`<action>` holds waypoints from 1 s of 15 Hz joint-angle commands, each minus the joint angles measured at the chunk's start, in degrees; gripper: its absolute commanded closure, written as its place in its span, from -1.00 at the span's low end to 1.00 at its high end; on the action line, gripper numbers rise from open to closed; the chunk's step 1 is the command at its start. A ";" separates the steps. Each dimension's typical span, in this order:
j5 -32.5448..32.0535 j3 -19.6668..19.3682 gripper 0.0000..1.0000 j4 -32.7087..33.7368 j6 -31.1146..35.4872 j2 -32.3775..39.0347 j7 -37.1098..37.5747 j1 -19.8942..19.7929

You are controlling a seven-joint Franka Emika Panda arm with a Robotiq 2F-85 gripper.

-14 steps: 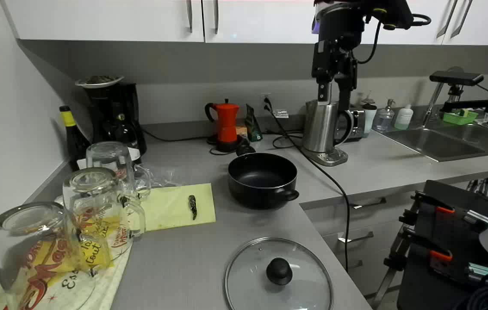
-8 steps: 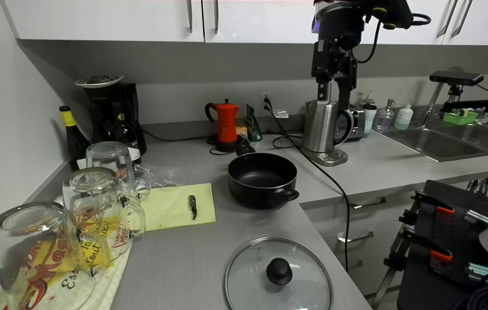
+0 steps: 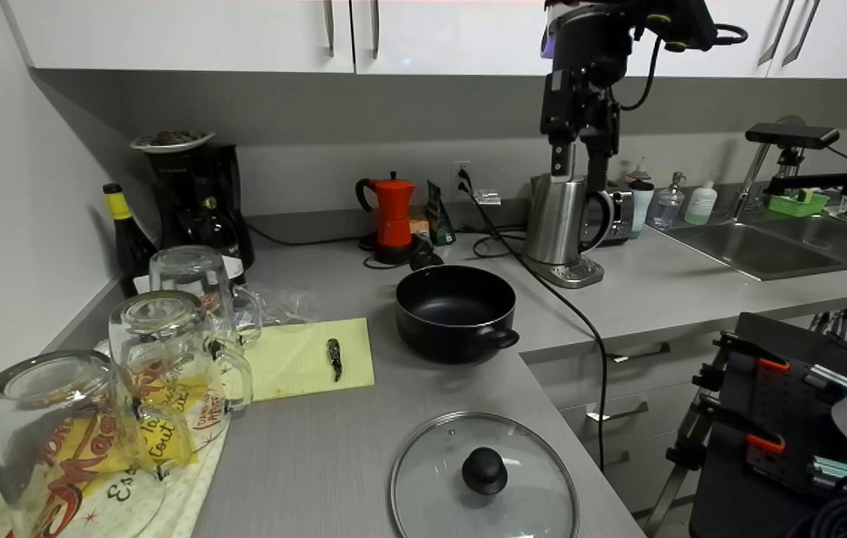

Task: Put the lid on the pot

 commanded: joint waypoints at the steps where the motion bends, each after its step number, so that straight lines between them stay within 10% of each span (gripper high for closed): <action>1: -0.88 0.89 -1.00 1.11 -0.14 2.30 0.04 -0.49; 15: -15.39 4.30 -1.00 10.05 8.67 24.12 -0.45 2.90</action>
